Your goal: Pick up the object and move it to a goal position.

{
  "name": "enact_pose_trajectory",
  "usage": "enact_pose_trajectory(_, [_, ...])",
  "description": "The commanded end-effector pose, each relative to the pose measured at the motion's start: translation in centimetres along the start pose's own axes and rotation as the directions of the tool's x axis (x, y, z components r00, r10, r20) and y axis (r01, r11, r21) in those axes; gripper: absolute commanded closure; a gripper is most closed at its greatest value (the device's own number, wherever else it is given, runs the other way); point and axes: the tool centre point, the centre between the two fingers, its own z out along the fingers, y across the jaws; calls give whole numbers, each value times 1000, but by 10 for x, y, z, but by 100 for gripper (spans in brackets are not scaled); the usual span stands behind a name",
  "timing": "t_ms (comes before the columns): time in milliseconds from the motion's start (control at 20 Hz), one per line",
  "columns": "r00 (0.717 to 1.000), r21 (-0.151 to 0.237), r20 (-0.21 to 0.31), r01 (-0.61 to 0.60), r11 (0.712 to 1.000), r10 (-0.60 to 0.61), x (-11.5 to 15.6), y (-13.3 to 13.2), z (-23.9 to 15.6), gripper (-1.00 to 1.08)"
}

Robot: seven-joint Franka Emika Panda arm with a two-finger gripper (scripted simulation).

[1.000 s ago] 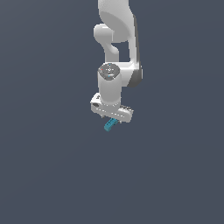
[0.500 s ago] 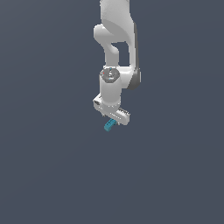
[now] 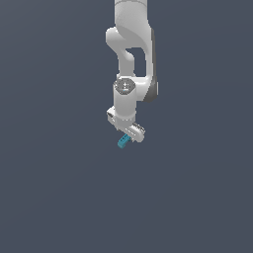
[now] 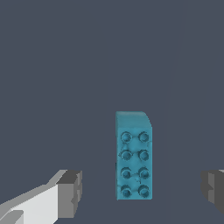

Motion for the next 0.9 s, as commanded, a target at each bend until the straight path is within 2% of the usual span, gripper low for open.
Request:
enact_pose_trajectory(0, [1000,0,-1,-8,1000,8,0,0,1,-92])
enact_pose_trajectory(300, [1000,0,0,-4,1000,4,0,0,8,-92])
enact_pose_trajectory(850, [1000,0,-1,-8,1000,8,-1,1,49,-92])
